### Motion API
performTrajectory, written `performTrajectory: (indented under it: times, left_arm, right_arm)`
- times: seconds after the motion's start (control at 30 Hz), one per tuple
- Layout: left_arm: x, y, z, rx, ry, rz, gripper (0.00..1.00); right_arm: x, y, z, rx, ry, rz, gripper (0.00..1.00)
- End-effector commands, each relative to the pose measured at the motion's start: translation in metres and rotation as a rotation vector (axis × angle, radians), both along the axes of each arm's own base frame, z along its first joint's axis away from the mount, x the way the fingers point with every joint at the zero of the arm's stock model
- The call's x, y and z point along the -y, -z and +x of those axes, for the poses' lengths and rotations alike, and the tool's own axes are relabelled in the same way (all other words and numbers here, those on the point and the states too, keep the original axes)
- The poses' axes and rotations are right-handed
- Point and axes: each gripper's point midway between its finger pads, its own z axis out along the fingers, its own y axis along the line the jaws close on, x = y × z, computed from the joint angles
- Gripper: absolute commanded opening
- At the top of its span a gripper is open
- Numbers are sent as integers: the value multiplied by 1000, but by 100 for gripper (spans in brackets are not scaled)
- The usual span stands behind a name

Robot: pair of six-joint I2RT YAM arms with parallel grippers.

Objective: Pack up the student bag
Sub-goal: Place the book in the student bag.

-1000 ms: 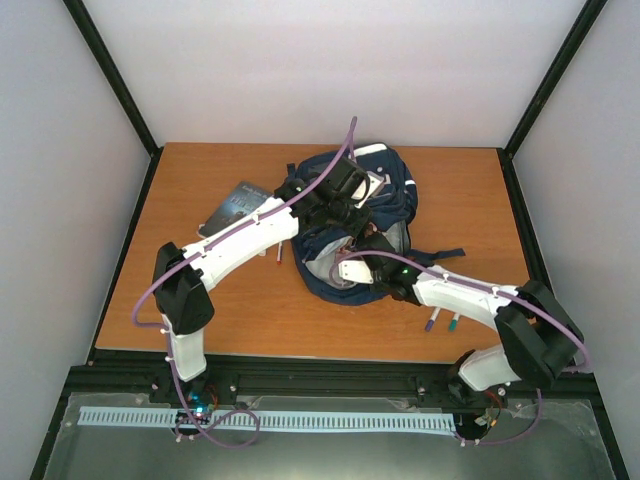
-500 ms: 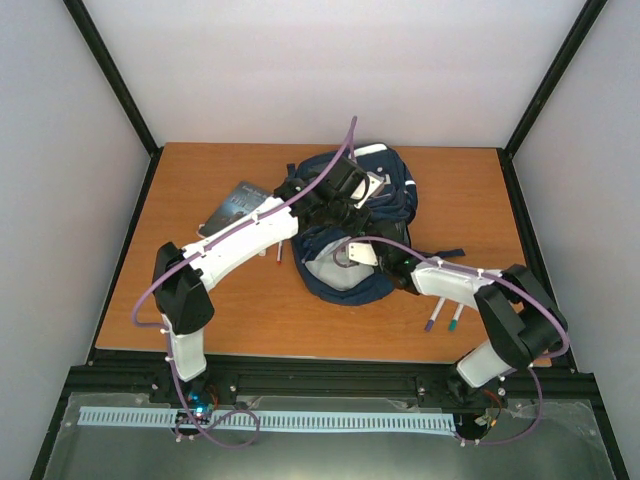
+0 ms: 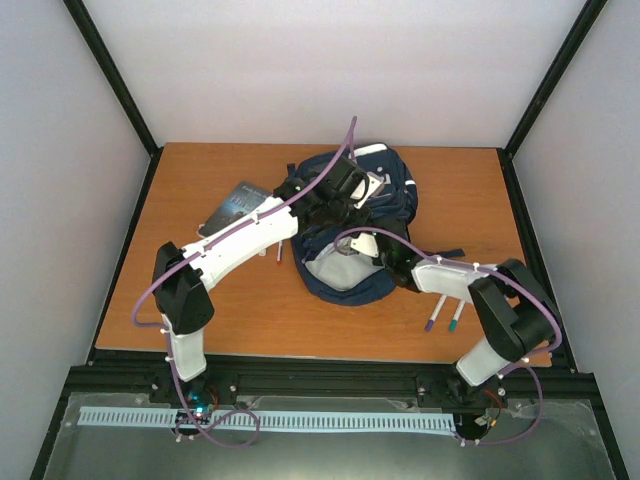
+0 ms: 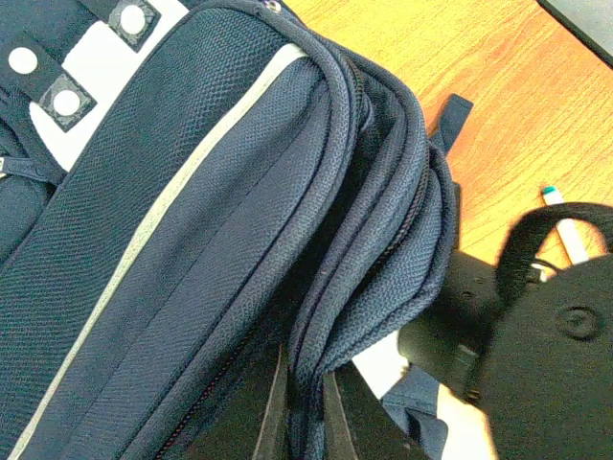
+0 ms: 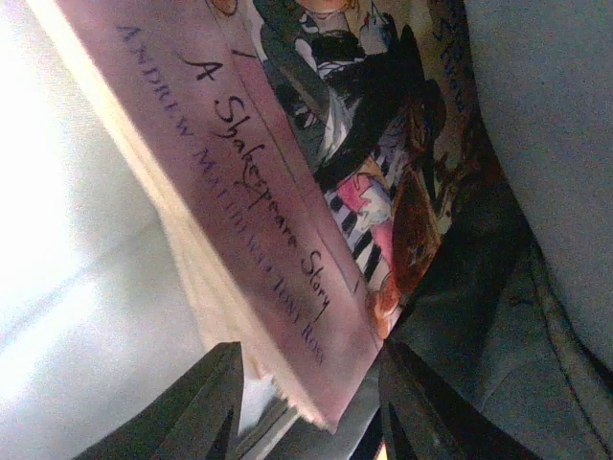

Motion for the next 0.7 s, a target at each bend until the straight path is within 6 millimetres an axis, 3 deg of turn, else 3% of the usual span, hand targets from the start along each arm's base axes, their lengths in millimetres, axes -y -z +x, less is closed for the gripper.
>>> performTrajectory:
  times: [0.0, 0.03, 0.1, 0.2, 0.3, 0.4, 0.5, 0.63, 0.67]
  left_arm:
    - [-6, -49, 1, 81, -7, -69, 1]
    - [-7, -47, 2, 83, -13, -59, 1]
    - [-7, -45, 2, 80, -10, -52, 1]
    - [-5, -42, 0, 65, 4, -57, 4]
    - [0, -37, -9, 23, 56, -61, 15]
    - [5, -35, -23, -31, 124, -77, 33]
    - [5, -48, -34, -41, 157, -119, 57]
    - [2, -74, -47, -28, 170, -195, 95]
    - [-1, -78, -45, -19, 144, -199, 99]
  right_arm:
    - [-4, -10, -27, -92, -51, 110, 41]
    - [-4, -3, -46, -178, -83, 112, 41]
    - [-4, -8, -71, -252, -111, 159, 42]
    - [-4, -25, -109, -370, -141, 240, 45]
    - [0, -43, -142, -445, -163, 293, 47]
    - [7, -66, -163, -416, -172, 367, 50]
    - [6, -105, -177, -348, -185, 505, 53]
    - [7, -148, -168, -289, -107, 696, 52]
    - [8, -156, -162, -259, -92, 733, 53]
